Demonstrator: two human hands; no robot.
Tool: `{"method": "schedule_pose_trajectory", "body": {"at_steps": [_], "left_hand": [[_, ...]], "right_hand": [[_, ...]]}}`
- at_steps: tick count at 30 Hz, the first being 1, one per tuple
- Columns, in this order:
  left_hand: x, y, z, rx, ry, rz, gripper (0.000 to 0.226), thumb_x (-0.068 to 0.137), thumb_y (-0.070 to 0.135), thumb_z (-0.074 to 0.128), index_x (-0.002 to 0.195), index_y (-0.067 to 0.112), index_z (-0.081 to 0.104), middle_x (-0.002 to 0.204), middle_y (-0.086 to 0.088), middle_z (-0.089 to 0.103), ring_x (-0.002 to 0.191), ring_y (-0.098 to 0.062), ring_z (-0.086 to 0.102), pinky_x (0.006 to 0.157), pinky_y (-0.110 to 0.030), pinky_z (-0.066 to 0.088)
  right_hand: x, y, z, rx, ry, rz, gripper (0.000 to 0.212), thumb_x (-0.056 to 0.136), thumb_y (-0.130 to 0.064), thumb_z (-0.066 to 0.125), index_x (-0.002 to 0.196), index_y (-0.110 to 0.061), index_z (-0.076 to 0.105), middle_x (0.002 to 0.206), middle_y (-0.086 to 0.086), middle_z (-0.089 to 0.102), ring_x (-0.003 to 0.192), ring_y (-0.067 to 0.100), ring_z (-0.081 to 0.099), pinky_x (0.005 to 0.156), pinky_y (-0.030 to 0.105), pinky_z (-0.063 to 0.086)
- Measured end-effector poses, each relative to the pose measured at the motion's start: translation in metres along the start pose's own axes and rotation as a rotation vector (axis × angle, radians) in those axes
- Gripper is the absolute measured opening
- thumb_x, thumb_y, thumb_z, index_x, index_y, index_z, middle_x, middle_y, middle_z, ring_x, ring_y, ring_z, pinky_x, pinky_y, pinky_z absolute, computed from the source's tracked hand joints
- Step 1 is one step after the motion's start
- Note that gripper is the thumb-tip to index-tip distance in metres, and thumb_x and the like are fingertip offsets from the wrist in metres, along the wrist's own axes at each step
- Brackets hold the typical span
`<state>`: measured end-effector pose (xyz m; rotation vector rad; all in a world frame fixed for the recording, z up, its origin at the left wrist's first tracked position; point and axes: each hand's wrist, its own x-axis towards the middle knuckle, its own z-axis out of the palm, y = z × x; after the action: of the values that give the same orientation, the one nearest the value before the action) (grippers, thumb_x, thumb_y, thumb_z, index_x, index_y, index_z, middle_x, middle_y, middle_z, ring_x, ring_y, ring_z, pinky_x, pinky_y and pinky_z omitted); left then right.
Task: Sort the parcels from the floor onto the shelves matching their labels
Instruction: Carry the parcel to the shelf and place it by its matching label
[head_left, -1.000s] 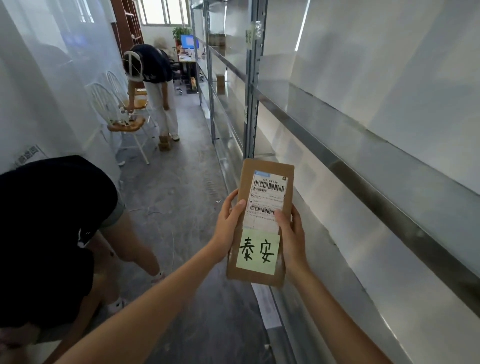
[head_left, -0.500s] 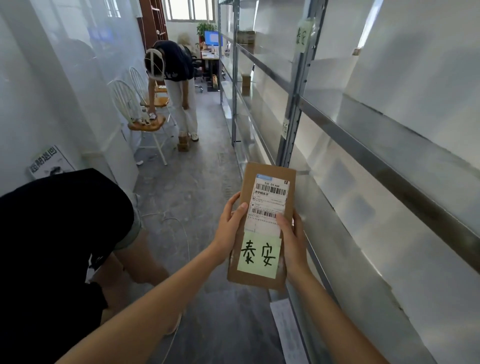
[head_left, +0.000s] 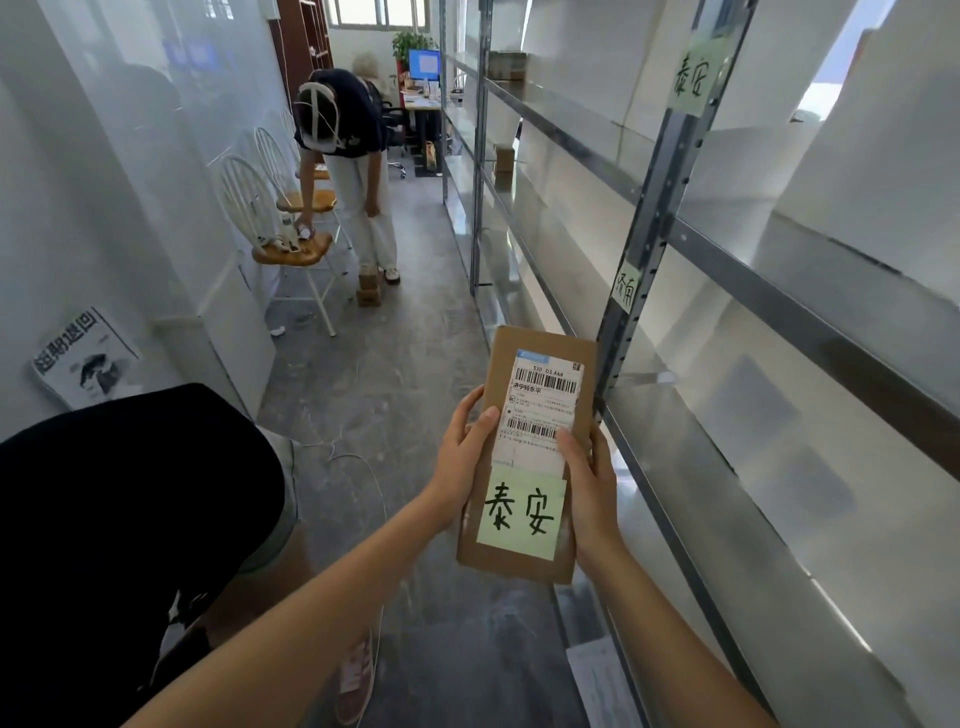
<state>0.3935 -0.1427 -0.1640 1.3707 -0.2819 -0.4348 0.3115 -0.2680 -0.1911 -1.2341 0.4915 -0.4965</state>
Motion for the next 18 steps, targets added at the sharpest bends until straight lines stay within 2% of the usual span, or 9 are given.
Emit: {"method": "schedule_pose_trajectory", "body": {"at_steps": [2,5,8,10,15,18], "left_hand": [[0.019,0.0,-0.002,-0.006,0.003,-0.006,0.044,0.102,0.024,0.05,0.145,0.02,0.04,0.102,-0.005,0.071,0.077,-0.009,0.073,0.068,-0.023,0.059],[0.05,0.0,-0.003,-0.011,0.005,-0.014,0.045,0.102,0.025,0.051,0.146,0.02,0.04,0.103,-0.005,0.071,0.08,-0.011,0.073,0.069,-0.025,0.06],[0.085,0.002,0.0,-0.003,-0.012,-0.013,0.046,0.102,0.025,0.051,0.146,0.02,0.04,0.103,-0.004,0.072,0.079,-0.01,0.073,0.068,-0.024,0.059],[0.109,0.005,0.005,0.002,-0.03,-0.024,0.045,0.102,0.025,0.051,0.146,0.021,0.04,0.102,-0.004,0.071,0.077,-0.008,0.073,0.066,-0.023,0.059],[0.161,0.003,0.023,-0.002,-0.083,-0.053,0.042,0.102,0.021,0.05,0.143,0.019,0.042,0.095,0.002,0.074,0.075,-0.009,0.074,0.065,-0.023,0.059],[0.183,-0.005,0.031,0.008,-0.117,-0.065,0.043,0.102,0.022,0.05,0.144,0.019,0.041,0.091,0.005,0.077,0.078,-0.01,0.074,0.066,-0.023,0.059]], "right_hand": [[0.019,0.002,0.007,-0.009,0.008,-0.002,0.058,0.086,-0.039,0.074,0.139,-0.025,0.055,0.116,0.002,0.077,0.103,0.021,0.075,0.079,0.032,0.061],[0.049,0.004,0.014,-0.028,0.03,-0.007,0.073,0.073,-0.056,0.075,0.138,-0.028,0.056,0.116,0.0,0.077,0.104,0.023,0.075,0.093,0.049,0.06],[0.081,0.006,0.018,-0.036,0.048,-0.008,0.073,0.07,-0.062,0.074,0.136,-0.037,0.056,0.115,-0.004,0.078,0.104,0.022,0.075,0.098,0.056,0.056],[0.101,0.004,0.019,-0.032,0.066,-0.005,0.069,0.072,-0.061,0.074,0.134,-0.04,0.056,0.116,-0.004,0.077,0.106,0.023,0.075,0.098,0.056,0.056],[0.145,-0.005,0.013,-0.002,0.127,-0.012,0.067,0.072,-0.056,0.075,0.134,-0.034,0.058,0.124,0.005,0.074,0.11,0.027,0.073,0.095,0.052,0.059],[0.164,-0.005,0.005,-0.009,0.155,-0.02,0.06,0.083,-0.045,0.073,0.138,-0.028,0.056,0.125,0.006,0.073,0.108,0.024,0.074,0.085,0.04,0.063]]}}
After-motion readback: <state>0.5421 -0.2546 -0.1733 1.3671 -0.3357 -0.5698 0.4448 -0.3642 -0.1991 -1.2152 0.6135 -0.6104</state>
